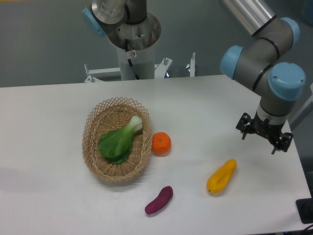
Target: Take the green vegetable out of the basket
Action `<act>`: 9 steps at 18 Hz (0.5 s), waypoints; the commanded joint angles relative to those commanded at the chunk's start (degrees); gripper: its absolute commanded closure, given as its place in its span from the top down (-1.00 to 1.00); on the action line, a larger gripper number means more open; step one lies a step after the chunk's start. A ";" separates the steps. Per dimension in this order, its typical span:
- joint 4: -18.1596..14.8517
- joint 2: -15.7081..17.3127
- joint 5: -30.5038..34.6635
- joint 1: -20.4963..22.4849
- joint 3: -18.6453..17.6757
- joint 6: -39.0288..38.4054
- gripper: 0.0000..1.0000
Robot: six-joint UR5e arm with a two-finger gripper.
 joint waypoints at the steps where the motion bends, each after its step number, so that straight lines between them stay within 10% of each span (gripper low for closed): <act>1: 0.00 0.00 0.00 0.00 0.00 0.00 1.00; 9: -0.70 0.35 -0.09 -0.26 -0.44 -0.88 1.00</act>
